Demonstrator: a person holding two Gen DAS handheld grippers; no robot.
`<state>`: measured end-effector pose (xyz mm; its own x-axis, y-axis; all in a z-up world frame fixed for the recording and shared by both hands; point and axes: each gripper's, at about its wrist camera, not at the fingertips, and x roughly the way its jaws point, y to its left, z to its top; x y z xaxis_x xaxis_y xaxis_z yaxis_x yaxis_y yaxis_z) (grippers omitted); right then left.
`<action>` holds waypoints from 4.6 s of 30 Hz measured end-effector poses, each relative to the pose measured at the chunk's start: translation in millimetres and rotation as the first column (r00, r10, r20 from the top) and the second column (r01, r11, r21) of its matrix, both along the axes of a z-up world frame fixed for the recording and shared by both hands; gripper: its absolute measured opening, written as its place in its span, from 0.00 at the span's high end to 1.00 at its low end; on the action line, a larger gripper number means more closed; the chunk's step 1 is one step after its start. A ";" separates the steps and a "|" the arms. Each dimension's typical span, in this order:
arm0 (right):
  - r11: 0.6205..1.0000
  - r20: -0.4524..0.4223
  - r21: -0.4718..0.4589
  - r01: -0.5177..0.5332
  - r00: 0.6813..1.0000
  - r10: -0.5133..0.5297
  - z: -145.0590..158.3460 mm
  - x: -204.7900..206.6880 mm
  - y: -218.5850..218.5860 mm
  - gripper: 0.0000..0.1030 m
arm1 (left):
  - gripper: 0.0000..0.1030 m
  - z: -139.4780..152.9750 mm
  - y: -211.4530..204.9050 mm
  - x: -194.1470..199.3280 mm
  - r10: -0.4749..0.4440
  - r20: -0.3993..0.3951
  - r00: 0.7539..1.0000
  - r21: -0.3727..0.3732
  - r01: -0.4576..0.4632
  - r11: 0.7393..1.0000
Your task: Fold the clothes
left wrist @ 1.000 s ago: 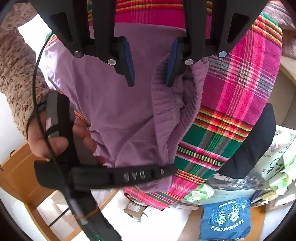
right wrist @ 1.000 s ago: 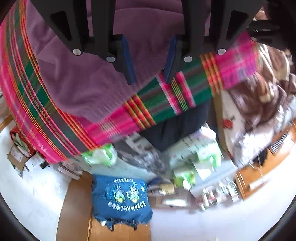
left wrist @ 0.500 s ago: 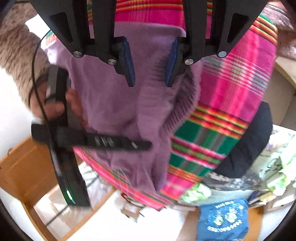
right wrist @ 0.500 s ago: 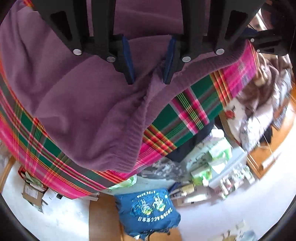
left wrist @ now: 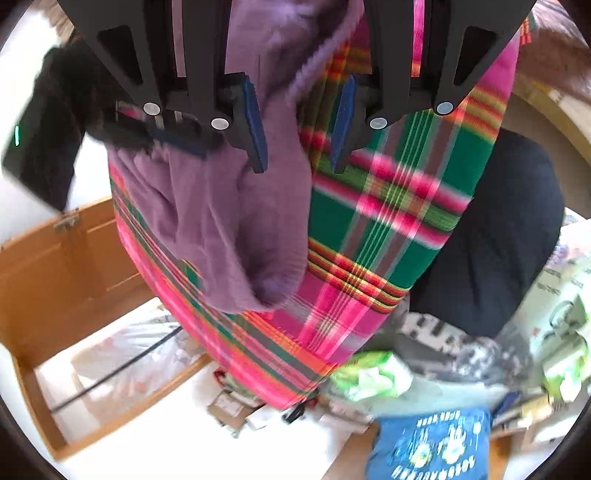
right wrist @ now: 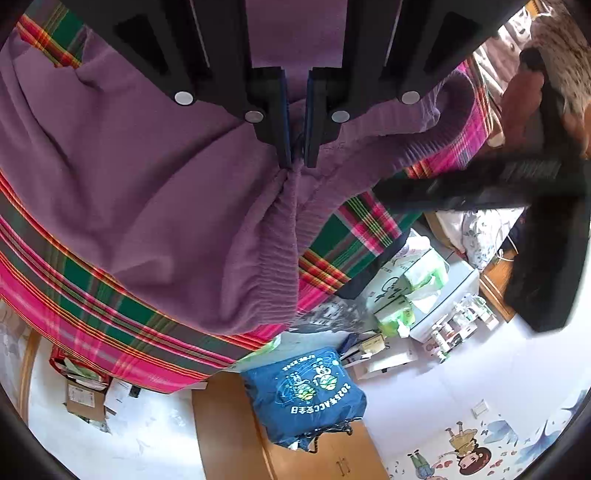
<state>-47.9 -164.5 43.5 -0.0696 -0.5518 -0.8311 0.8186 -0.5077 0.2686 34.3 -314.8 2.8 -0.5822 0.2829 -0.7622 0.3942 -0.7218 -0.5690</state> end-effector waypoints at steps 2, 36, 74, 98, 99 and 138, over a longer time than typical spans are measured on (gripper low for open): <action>1.000 0.001 -0.004 0.005 1.000 -0.005 -0.4 1.7 5.3 0.94 | 0.65 1.9 -2.7 -13.9 0.009 0.004 1.000 -0.033 -0.008 0.999; 0.996 -0.135 -0.027 0.087 0.987 -0.089 -11.5 8.3 -30.0 0.95 | 0.65 8.2 -1.8 -69.1 -0.118 -0.015 0.993 -0.035 0.118 0.992; 0.923 0.011 -0.177 0.341 0.939 -0.345 -1.1 -25.9 31.1 0.95 | 0.77 -4.9 -12.4 -93.0 -0.134 -0.069 0.989 0.039 0.137 0.990; 0.922 0.020 -0.166 0.351 0.936 -0.352 -4.3 -25.1 31.1 0.95 | 0.92 -6.6 -7.3 -100.6 -0.225 -0.142 0.964 0.156 0.246 0.957; 0.922 0.020 -0.166 0.351 0.936 -0.353 -4.2 -25.1 31.0 0.95 | 0.86 -9.0 -6.3 -101.0 -0.236 -0.137 0.962 0.165 0.258 0.952; 0.950 0.025 -0.182 0.252 0.967 -0.252 2.1 -13.3 -16.9 0.95 | 0.91 -14.0 -55.8 -70.2 0.006 -0.014 1.000 -0.007 -0.006 1.000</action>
<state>-61.2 -181.4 45.6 -0.2247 -0.6588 -0.7180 0.6700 -0.6395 0.3771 -35.9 -370.6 -11.3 -0.5946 0.2740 -0.7559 0.3903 -0.7236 -0.5693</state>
